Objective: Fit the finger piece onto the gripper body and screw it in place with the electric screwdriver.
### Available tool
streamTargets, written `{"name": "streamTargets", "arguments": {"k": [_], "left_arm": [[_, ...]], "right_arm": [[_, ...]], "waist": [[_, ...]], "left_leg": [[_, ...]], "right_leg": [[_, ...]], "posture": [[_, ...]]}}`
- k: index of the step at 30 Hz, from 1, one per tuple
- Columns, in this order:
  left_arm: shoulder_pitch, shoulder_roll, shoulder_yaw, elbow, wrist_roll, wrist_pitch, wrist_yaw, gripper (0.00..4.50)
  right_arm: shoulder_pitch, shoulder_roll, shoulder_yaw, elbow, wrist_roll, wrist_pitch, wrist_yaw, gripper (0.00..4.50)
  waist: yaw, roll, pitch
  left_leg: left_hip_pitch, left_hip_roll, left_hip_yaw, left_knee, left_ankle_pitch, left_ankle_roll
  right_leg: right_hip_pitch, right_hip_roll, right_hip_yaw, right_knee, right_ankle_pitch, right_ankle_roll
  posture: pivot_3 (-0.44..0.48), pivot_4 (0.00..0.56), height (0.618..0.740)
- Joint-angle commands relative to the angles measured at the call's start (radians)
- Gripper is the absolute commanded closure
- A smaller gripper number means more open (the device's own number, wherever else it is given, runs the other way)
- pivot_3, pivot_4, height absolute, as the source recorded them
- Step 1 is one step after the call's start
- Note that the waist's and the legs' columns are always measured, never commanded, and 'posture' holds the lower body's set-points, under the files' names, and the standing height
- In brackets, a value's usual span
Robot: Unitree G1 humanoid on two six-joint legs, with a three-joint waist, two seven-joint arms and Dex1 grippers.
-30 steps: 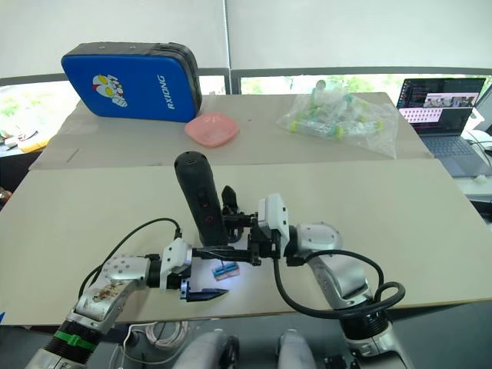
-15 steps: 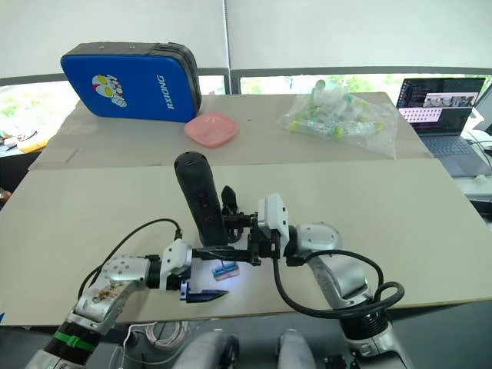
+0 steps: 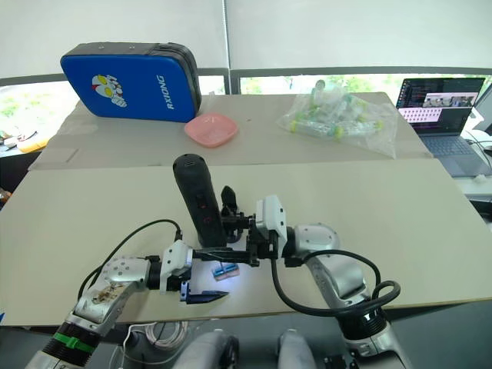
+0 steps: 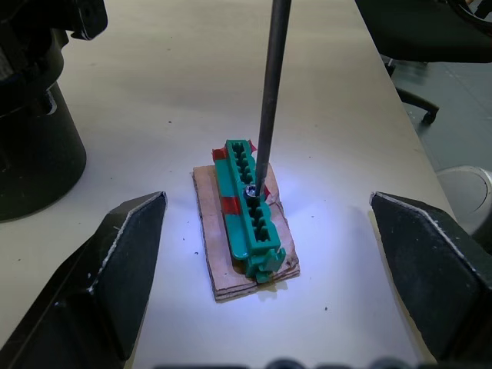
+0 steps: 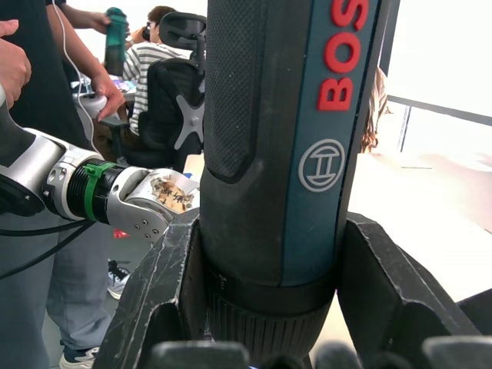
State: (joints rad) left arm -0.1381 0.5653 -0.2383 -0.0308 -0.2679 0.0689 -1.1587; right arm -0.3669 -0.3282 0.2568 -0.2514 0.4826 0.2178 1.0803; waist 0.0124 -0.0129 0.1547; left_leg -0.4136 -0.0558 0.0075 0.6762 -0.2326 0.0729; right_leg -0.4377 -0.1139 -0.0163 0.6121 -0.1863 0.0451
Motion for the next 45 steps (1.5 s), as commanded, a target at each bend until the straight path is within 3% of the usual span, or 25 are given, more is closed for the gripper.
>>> {"name": "streamTargets", "arguments": {"k": [1,45], "left_arm": [[0.025,0.013,-0.028,0.005,0.021,0.025,-0.008,0.03],[0.025,0.011,-0.025,0.008,0.018,0.025,-0.003,0.03]], "right_arm": [[-0.007,0.007,-0.011,-0.018,0.007,-0.027,0.0,2.54],[-0.023,-0.027,0.004,0.024,-0.028,0.005,0.002,2.54]], "waist": [[0.0,0.0,0.0],[0.0,0.0,0.0]], "left_leg": [[0.0,0.0,0.0,0.0,0.0,0.0],[0.001,0.0,0.0,0.0,-0.003,-0.006]], "right_leg": [[0.0,0.0,0.0,0.0,0.0,0.0],[0.001,0.0,0.0,0.0,0.0,0.0]], "posture": [[0.0,0.15,0.74],[0.0,0.15,0.74]]}}
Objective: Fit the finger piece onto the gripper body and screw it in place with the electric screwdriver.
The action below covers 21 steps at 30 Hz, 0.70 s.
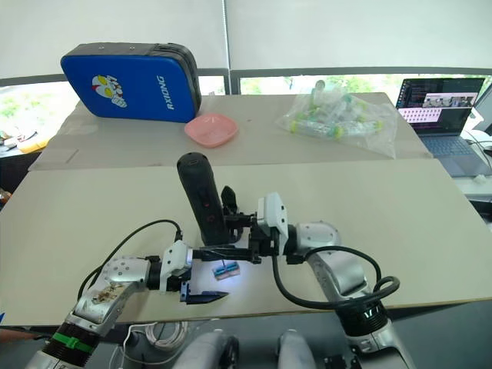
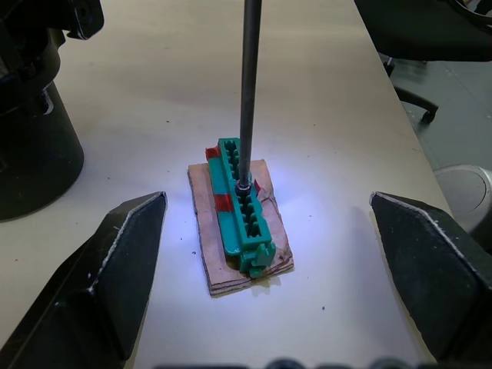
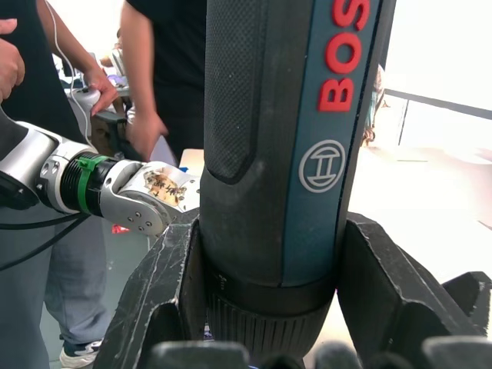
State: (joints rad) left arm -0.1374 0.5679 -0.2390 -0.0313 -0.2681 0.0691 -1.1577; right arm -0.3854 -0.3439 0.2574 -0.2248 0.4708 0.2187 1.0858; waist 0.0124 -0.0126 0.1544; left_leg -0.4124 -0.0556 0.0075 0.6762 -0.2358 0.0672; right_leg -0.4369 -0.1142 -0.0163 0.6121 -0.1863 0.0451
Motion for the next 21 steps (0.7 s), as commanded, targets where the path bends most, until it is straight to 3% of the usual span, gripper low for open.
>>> {"name": "streamTargets", "arguments": {"k": [1,9,21], "left_arm": [[0.026,0.009,-0.023,0.007,0.017,0.025,-0.004,0.03],[0.035,0.009,0.019,0.007,-0.022,0.006,-0.009,0.03],[0.041,0.042,0.145,-0.099,-0.199,0.047,-0.077,0.03]], "right_arm": [[-0.005,-0.011,0.002,-0.005,-0.013,0.004,-0.004,2.54],[-0.018,-0.007,-0.02,-0.041,0.037,0.011,0.005,2.54],[-0.049,-0.007,-0.069,-0.123,0.127,0.056,-0.006,2.54]], "waist": [[0.0,0.0,0.0],[-0.001,0.0,0.0],[-0.001,0.0,0.001]], "left_leg": [[0.0,0.0,0.0,0.0,0.0,0.0],[0.001,0.0,0.0,0.0,0.0,0.0],[-0.002,0.0,0.0,0.0,0.0,0.0]], "right_leg": [[0.0,0.0,0.0,0.0,0.0,0.0],[0.001,0.0,0.0,0.0,0.0,0.0],[-0.001,0.0,0.0,0.0,0.0,0.0]], "posture": [[0.0,0.15,0.74],[0.0,0.15,0.74],[0.0,0.15,0.74]]}}
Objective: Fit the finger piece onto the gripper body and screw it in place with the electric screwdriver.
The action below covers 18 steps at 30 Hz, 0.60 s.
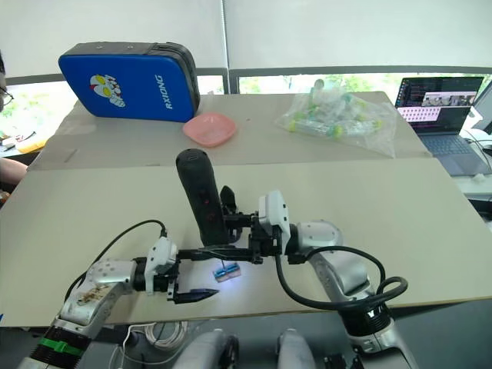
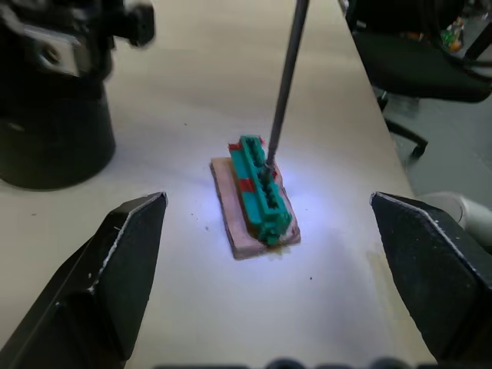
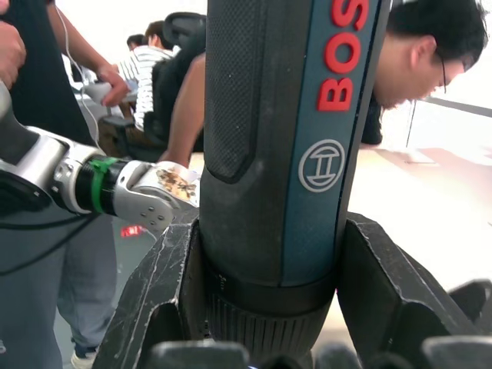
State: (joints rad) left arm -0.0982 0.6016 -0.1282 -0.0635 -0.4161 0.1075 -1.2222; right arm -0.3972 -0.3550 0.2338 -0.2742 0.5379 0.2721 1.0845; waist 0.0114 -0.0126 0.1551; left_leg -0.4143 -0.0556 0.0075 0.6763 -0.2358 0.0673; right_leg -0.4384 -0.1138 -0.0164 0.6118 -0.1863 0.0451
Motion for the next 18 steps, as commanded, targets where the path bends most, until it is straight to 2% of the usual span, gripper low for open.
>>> {"name": "streamTargets", "arguments": {"k": [1,7,18], "left_arm": [[0.002,0.009,0.042,-0.079,-0.059,0.013,-0.011,0.03],[0.013,0.029,0.093,-0.132,-0.118,0.054,-0.016,0.03],[0.063,0.112,0.216,-0.081,-0.182,0.061,-0.097,0.03]], "right_arm": [[-0.04,0.003,-0.049,-0.079,0.065,0.007,-0.006,2.54],[-0.054,-0.007,-0.074,-0.115,0.103,0.036,-0.019,2.54],[-0.097,-0.068,-0.164,-0.225,0.224,0.13,-0.075,2.54]], "waist": [[0.0,0.0,0.0],[-0.001,0.0,0.0],[-0.001,0.0,0.001]], "left_leg": [[0.0,0.0,0.0,0.0,0.0,0.0],[0.0,0.0,0.0,0.0,0.0,0.0],[0.0,0.0,0.0,0.0,0.0,0.001]], "right_leg": [[0.0,0.0,0.0,0.0,0.0,0.0],[0.0,0.0,0.0,0.0,0.0,0.0],[0.0,0.0,0.0,-0.001,0.0,0.0]], "posture": [[0.0,0.15,0.74],[0.0,0.15,0.74],[0.0,0.15,0.74]]}}
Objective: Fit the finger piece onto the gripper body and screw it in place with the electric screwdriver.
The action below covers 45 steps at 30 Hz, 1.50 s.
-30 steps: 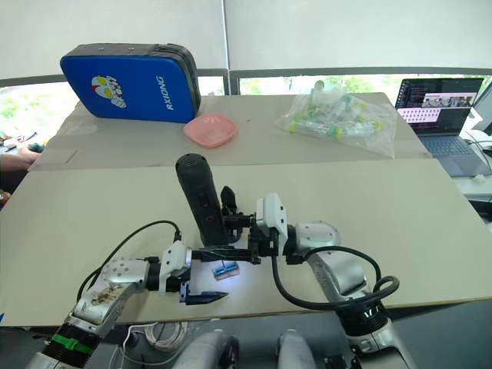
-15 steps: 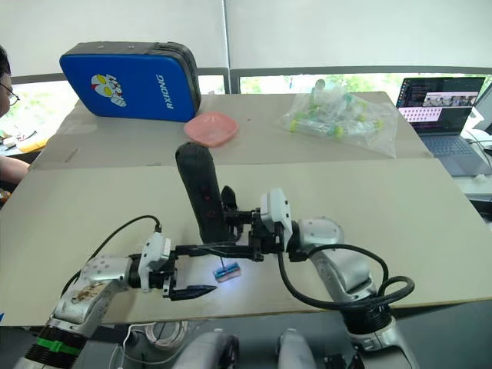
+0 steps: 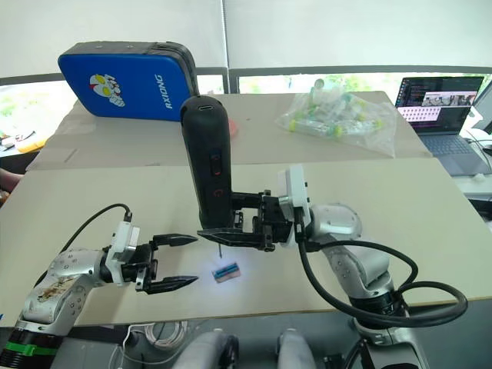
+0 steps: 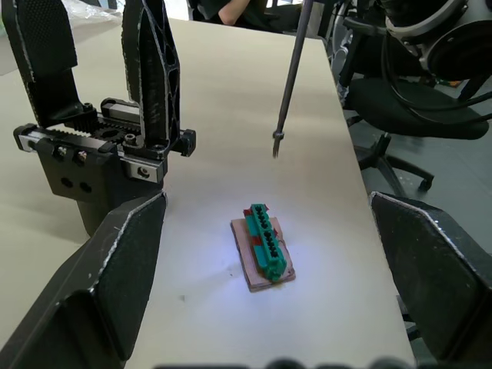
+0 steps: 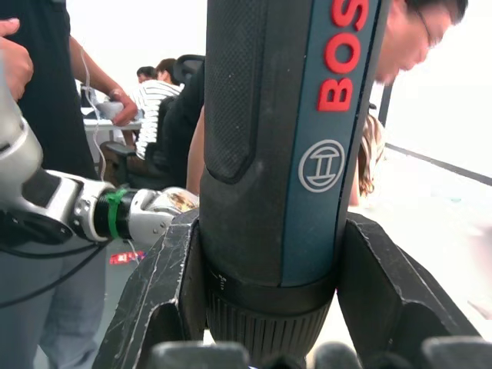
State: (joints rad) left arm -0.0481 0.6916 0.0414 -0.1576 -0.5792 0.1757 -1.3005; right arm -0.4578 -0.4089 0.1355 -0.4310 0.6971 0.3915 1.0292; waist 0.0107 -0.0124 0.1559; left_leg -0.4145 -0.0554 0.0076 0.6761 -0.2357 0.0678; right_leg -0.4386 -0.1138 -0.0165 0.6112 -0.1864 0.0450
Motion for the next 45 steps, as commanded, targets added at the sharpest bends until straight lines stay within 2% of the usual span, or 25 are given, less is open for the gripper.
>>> {"name": "streamTargets", "arguments": {"k": [1,12,20,26,30,37,45], "left_arm": [[0.016,0.025,0.052,0.022,-0.015,-0.012,-0.021,0.03],[0.004,0.002,0.146,0.175,0.007,-0.103,0.0,0.03],[-0.069,-0.081,0.044,0.275,0.17,-0.184,0.089,0.03],[-0.204,-0.186,-0.083,0.334,0.273,-0.16,0.176,0.03],[-0.271,-0.252,-0.153,0.393,0.364,-0.218,0.231,0.03],[-0.341,-0.337,-0.205,0.457,0.418,-0.213,0.299,0.03],[-0.373,-0.353,-0.213,0.45,0.428,-0.175,0.321,0.03]], "right_arm": [[-0.039,-0.019,-0.072,-0.073,0.073,0.016,-0.025,2.54],[-0.056,-0.102,-0.165,-0.127,0.17,0.081,-0.077,2.54],[-0.062,-0.129,-0.184,-0.12,0.183,0.086,-0.084,2.54],[-0.068,-0.135,-0.185,-0.12,0.181,0.088,-0.09,2.54],[-0.07,-0.136,-0.181,-0.122,0.177,0.089,-0.097,2.54],[-0.069,-0.143,-0.183,-0.126,0.164,0.085,-0.111,2.54],[-0.058,-0.153,-0.188,-0.133,0.16,0.079,-0.129,2.54]], "waist": [[0.001,0.0,0.0],[0.002,-0.001,0.001],[0.003,-0.001,0.001],[0.004,-0.002,0.002],[0.004,-0.003,0.002],[0.002,-0.003,0.002],[0.004,-0.003,0.002]], "left_leg": [[0.0,0.0,0.0,0.0,0.0,0.0],[-0.001,0.0,0.0,0.0,0.0,0.0],[-0.001,0.0,0.0,0.0,-0.001,0.0],[-0.002,-0.001,0.0,0.001,0.0,0.001],[-0.002,-0.001,0.0,0.0,0.003,0.006],[-0.005,-0.001,0.0,0.001,0.003,0.006],[-0.006,-0.001,0.0,0.002,0.003,0.006]], "right_leg": [[0.0,0.0,0.0,0.0,0.0,0.0],[0.0,-0.003,0.0,-0.001,0.0,0.0],[0.0,-0.005,0.001,-0.001,0.0,0.0],[0.002,-0.005,0.0,0.0,0.0,0.0],[0.002,-0.004,0.0,0.0,0.001,0.001],[0.001,-0.004,0.001,0.0,0.001,0.0],[0.001,-0.004,0.0,0.0,0.001,0.001]], "posture": [[0.0,0.15,0.74],[0.0,0.15,0.74],[0.0,0.15,0.74],[0.0,0.15,0.74],[0.0,0.15,0.74],[0.0,0.15,0.74],[0.0,0.15,0.74]]}}
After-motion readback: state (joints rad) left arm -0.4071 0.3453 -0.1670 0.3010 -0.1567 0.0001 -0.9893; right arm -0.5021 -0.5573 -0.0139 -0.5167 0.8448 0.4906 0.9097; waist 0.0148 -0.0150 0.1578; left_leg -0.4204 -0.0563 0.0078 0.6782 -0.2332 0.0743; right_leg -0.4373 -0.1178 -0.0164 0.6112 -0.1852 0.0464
